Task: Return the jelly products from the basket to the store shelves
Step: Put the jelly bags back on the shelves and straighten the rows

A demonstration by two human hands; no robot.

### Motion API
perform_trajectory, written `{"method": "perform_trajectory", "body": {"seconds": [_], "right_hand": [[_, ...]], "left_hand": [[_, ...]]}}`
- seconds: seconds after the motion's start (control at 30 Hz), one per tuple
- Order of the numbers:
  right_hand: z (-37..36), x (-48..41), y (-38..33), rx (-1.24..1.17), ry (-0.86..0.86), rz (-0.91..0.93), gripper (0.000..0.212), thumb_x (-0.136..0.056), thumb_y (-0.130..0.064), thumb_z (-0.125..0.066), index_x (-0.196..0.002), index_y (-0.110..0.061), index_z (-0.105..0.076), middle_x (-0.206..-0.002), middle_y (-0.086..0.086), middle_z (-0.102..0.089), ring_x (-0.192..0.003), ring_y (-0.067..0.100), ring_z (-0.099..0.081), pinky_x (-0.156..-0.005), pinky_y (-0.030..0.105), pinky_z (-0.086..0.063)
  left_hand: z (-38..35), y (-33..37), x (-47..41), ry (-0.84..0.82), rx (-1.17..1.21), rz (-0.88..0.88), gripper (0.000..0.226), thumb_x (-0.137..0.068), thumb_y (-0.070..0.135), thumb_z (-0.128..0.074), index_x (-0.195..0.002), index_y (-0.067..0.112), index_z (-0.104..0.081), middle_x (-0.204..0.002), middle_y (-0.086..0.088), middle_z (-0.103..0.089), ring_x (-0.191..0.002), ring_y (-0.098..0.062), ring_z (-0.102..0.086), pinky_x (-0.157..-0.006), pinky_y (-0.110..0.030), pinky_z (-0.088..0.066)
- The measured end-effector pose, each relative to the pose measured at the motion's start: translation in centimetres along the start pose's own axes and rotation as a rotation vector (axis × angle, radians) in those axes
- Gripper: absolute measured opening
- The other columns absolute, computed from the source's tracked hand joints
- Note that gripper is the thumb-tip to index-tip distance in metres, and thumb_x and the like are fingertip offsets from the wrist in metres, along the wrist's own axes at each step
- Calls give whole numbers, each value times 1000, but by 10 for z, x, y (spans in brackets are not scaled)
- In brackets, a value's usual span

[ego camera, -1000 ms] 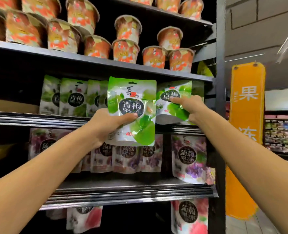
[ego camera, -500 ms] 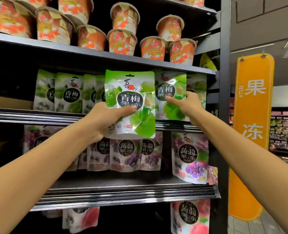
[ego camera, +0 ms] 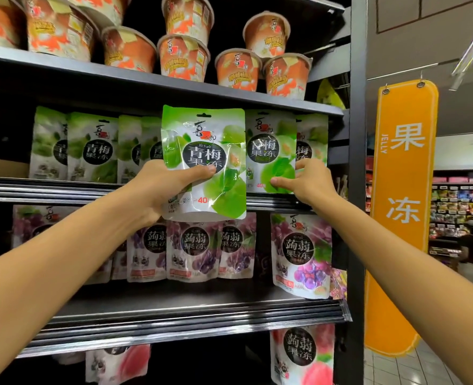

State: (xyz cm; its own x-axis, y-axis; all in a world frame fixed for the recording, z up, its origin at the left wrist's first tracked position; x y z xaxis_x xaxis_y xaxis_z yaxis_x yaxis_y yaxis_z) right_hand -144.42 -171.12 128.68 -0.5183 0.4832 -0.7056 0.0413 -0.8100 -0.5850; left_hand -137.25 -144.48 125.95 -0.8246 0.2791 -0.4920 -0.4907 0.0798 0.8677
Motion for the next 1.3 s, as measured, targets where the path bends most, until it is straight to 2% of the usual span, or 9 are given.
{"method": "perform_trajectory", "body": {"seconds": [0.17, 0.3, 0.43, 0.53, 0.7, 0.87, 1.03, 1.17, 1.3], "right_hand": [[7, 1, -3, 18, 54, 37, 68, -73, -37, -84, -126, -6, -55, -121, 12, -64, -111, 28, -61, -92, 39, -49], [9, -2, -3, 34, 40, 15, 71, -73, -33, -84, -130, -5, -51, -126, 15, -62, -115, 29, -59, -87, 34, -45], [17, 1, -8, 103, 69, 32, 64, -80, -36, -79, -123, 3, -54, -114, 19, -66, -109, 34, -62, -86, 41, -51], [26, 9, -26, -87, 158, 141, 41, -91, -42, -64, -112, -7, -59, -101, 7, -65, -90, 17, -62, -71, 27, -47], [-11, 28, -58, -571, -373, -45, 44, -88, -44, -67, -110, -6, -66, -94, 9, -75, -81, 23, -74, -68, 32, -62], [-23, 29, -74, -705, -349, -94, 27, -83, -12, -77, -108, -3, -68, -93, 10, -75, -65, 17, -71, -49, 25, -54], [-31, 20, -82, -796, -273, -165, 25, -81, -3, -76, -104, -2, -67, -87, 12, -71, -55, 17, -68, -40, 23, -50], [-41, 8, -88, -761, -181, -151, 16, -80, 0, -77, -91, -6, -66, -91, 14, -71, -65, 22, -69, -47, 29, -56], [-54, 8, -91, -671, -162, -93, 23, -82, -3, -76, -103, -3, -66, -90, 11, -69, -69, 20, -66, -52, 28, -56]], "left_hand": [[-6, 7, -7, -29, -39, -14, 86, -47, 52, -90, -118, 10, -65, -116, -3, -70, -114, -24, -59, -102, -43, -43], [-12, 17, -17, -32, -86, -33, 122, -32, 62, -90, -134, 5, -53, -135, -6, -58, -124, -25, -51, -107, -41, -36], [-21, 19, -24, -51, -81, -11, 105, -48, 57, -90, -132, 4, -55, -136, -5, -57, -125, -25, -50, -106, -42, -39], [-27, 20, -28, -66, -62, 1, 96, -58, 52, -88, -132, 1, -54, -132, -1, -54, -118, -22, -50, -99, -41, -42], [-34, 23, -35, -107, 14, 75, 90, -69, 45, -84, -136, -1, -47, -120, -8, -64, -98, -24, -67, -70, -37, -59], [-30, 30, -42, -47, 1, 41, 72, -80, 52, -73, -122, -5, -57, -110, -10, -68, -78, -20, -67, -47, -23, -50], [-6, 40, -42, 120, -234, -207, 44, -90, 52, -61, -108, 12, -56, -97, -11, -52, -87, -27, -55, -75, -28, -37], [-6, 44, -20, 144, -529, -516, 36, -93, 36, -61, -124, 18, -54, -119, -5, -51, -95, -17, -53, -87, -30, -45], [-21, 33, -11, 76, -714, -587, 29, -95, 24, -60, -124, 21, -62, -130, -4, -51, -113, -19, -55, -89, -25, -39]]}}
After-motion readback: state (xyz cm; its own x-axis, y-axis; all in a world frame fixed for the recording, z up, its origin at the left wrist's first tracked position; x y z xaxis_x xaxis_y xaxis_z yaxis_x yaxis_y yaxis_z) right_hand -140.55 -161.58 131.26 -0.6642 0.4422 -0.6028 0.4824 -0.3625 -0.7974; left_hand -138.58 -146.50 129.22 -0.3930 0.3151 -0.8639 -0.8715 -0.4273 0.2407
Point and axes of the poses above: each hand's wrist, its own x-axis away from the middle knuckle, its own z-axis out of the back of the hand, y = z × x, the point moved 6 cm from there along -x, towards the middle knuckle
